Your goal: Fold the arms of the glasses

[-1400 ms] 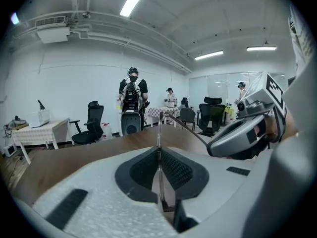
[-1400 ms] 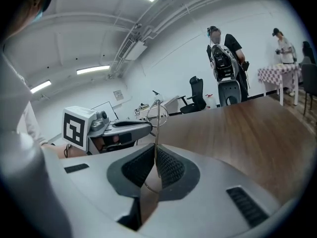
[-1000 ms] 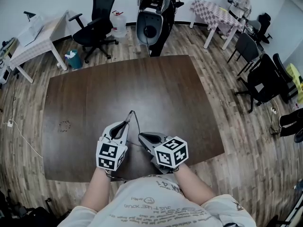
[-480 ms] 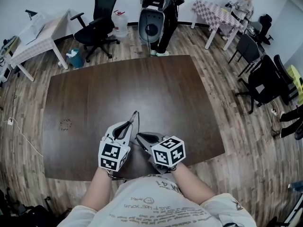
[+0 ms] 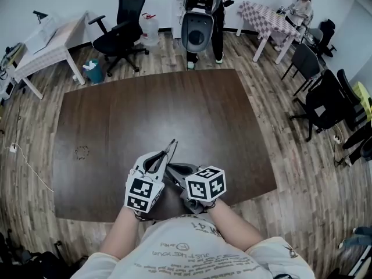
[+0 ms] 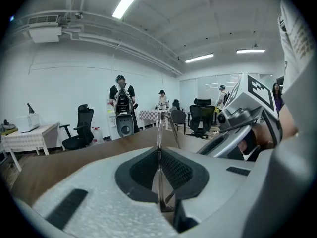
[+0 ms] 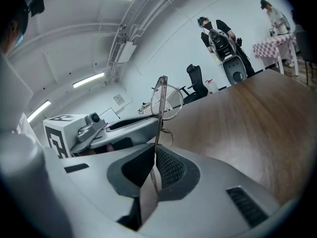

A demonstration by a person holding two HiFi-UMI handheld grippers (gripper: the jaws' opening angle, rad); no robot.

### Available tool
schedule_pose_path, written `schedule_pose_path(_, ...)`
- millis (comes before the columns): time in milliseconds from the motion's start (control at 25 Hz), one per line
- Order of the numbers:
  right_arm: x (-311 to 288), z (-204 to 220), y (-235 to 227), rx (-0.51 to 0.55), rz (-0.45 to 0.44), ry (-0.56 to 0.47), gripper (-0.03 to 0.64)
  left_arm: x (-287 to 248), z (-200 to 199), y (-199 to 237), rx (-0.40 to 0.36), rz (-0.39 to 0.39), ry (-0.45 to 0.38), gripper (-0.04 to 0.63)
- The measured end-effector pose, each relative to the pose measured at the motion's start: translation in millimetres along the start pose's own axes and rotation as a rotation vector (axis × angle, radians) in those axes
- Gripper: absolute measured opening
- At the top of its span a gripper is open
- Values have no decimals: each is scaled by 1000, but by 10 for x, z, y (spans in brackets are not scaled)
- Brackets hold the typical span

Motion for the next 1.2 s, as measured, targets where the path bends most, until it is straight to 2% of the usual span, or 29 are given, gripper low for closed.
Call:
schedule_pose_path(160,-20,1,14,25,14,13,26,16,-29,7,-2,-4,2,35)
schedule_pose_path(360,-26,-6,52,116,39,46,28,29,23,-1,2,-6,13,35)
schedule_pose_path(520,4,-2,76,195,78,41,29,40,14,5,-1,-31,4,35)
schedule_pose_path(680,97,-50,97,274,112,24,31,77,-44,64,0,-92,-14,35)
schedule_pose_path(920,295,-213,60,266,130,-74,32,104,25,200,23,-161,10,35)
schedule_pose_path(1000,346,-229,54,259,129,-92,52,118,71,228,41,-179,13,35)
schedule_pose_path(1200,468,-261,-21,199,138,-123,73,111,28,336,80,-249,3,34)
Point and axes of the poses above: the fingertips, and each gripper's own axes: x backward along the fingers, y to its left, z out of its underside, the point moved 7 cm from there along x, backward along the fingers, and after that the axes turned 1 degree about -y, right-handed, at the moved point
